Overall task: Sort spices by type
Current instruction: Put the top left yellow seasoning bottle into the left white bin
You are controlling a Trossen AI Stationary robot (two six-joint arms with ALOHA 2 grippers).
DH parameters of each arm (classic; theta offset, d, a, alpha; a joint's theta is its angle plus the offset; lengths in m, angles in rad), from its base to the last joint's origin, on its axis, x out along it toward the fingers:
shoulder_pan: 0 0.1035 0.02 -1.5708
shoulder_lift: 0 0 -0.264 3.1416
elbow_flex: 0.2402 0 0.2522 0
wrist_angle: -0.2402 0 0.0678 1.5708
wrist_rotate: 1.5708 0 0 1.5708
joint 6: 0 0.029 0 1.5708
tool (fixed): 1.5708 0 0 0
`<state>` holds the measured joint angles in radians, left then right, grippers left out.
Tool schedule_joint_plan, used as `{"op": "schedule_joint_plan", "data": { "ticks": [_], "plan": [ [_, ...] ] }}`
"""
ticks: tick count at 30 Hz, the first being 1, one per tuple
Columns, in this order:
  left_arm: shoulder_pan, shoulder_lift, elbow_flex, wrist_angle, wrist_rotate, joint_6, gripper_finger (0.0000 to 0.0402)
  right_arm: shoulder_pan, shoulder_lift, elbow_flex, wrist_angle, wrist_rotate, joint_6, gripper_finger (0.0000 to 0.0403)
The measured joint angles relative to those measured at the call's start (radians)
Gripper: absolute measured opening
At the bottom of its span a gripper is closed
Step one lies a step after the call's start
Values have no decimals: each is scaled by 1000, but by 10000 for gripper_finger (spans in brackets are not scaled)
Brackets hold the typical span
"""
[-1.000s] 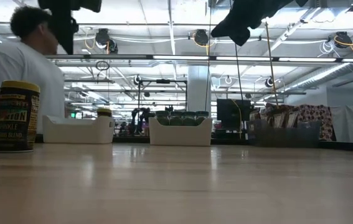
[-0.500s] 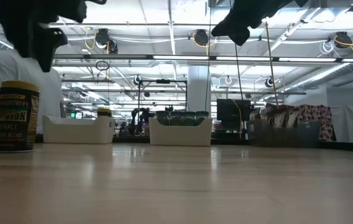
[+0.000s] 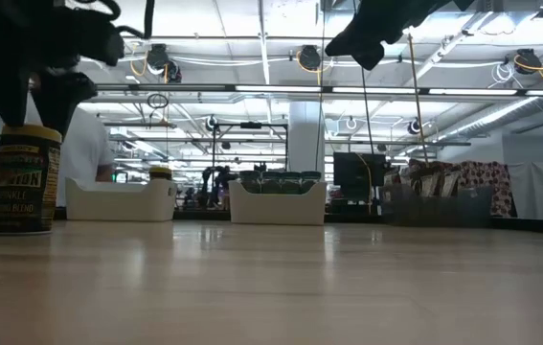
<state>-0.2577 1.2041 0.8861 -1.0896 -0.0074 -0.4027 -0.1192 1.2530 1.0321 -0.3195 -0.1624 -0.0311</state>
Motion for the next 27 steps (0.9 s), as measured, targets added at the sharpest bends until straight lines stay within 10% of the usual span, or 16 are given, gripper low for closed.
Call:
{"op": "schedule_joint_plan", "data": {
  "ticks": [27],
  "plan": [
    [0,0,-91,86,-3,-7,310,0,0,0,0,2,-4,0]
  ]
}}
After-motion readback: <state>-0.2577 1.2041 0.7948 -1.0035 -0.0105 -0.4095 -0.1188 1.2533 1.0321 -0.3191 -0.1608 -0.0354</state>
